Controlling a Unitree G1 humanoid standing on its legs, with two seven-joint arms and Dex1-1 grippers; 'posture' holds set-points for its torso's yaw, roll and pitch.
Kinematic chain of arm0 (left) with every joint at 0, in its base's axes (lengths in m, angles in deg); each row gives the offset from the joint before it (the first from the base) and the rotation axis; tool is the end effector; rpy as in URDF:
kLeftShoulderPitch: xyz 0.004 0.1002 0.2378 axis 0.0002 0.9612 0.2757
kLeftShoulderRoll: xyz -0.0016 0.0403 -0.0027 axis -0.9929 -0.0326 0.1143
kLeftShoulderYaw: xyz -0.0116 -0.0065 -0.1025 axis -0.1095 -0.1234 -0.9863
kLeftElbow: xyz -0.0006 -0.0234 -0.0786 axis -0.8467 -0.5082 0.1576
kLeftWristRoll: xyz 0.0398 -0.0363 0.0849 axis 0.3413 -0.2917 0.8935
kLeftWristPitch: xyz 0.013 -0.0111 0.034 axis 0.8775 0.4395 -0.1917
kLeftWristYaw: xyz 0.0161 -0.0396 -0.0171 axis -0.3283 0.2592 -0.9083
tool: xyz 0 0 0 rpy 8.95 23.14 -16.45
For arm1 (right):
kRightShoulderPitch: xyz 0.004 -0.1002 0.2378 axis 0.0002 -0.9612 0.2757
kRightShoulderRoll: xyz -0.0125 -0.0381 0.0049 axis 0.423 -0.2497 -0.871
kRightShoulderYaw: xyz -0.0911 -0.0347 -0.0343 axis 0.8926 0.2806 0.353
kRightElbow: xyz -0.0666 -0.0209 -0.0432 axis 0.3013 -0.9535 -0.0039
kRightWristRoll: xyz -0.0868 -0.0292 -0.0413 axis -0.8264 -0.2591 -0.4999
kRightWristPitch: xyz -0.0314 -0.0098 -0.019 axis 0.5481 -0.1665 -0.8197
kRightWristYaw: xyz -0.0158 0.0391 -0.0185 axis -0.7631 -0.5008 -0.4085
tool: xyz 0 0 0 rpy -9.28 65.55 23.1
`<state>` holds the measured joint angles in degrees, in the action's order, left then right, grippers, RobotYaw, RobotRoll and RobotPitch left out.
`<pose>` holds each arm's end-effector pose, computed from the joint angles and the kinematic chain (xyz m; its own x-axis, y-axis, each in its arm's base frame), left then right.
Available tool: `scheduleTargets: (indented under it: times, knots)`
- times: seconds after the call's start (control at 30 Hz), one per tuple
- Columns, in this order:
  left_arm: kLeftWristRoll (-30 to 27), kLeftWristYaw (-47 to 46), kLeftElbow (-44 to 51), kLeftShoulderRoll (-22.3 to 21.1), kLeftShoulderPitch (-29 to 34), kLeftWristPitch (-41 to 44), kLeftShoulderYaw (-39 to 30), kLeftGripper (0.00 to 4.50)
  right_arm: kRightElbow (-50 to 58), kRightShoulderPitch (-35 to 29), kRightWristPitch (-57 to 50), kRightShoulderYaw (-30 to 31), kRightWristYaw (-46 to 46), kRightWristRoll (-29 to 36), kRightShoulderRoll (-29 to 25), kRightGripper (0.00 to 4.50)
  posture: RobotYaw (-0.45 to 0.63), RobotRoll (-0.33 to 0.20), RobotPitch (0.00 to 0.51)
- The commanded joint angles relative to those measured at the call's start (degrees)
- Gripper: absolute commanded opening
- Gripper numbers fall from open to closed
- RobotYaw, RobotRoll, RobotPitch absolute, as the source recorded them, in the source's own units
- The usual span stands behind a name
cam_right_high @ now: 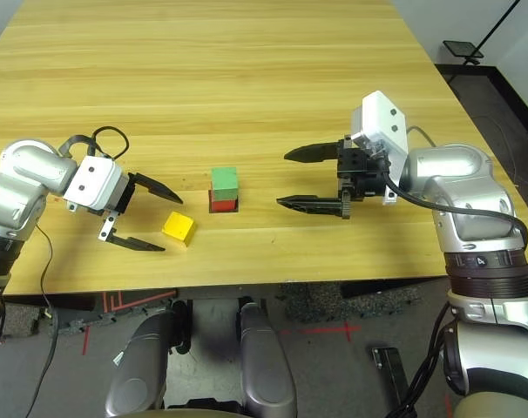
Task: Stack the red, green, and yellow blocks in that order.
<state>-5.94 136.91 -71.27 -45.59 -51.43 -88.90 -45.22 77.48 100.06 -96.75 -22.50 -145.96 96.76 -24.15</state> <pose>0.3048 0.1884 0.2261 -0.0266 -0.8306 -0.5562 0.8437 -0.3171 0.4331 0.2746 -0.2703 0.2383 0.3159 0.8959 -0.3125 -0.9318 0.2307 -0.2803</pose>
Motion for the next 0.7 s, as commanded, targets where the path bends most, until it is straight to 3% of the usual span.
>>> scheduleTargets:
  times: [0.03, 0.7]
  knots:
    - [1.7, 0.2, -2.5, 1.1, -0.8, -2.2, 1.6, 4.44, 1.1, -0.9, 0.0, -0.2, 0.1, 0.2, 0.1, 4.5, 0.18, 0.071, 0.261]
    - [4.8, 0.8, -11.5, 5.4, -2.5, -7.7, 3.5, 4.44, 1.7, -1.2, -0.2, -0.3, 1.0, 0.4, 0.3, 4.5, 0.16, 0.068, 0.269]
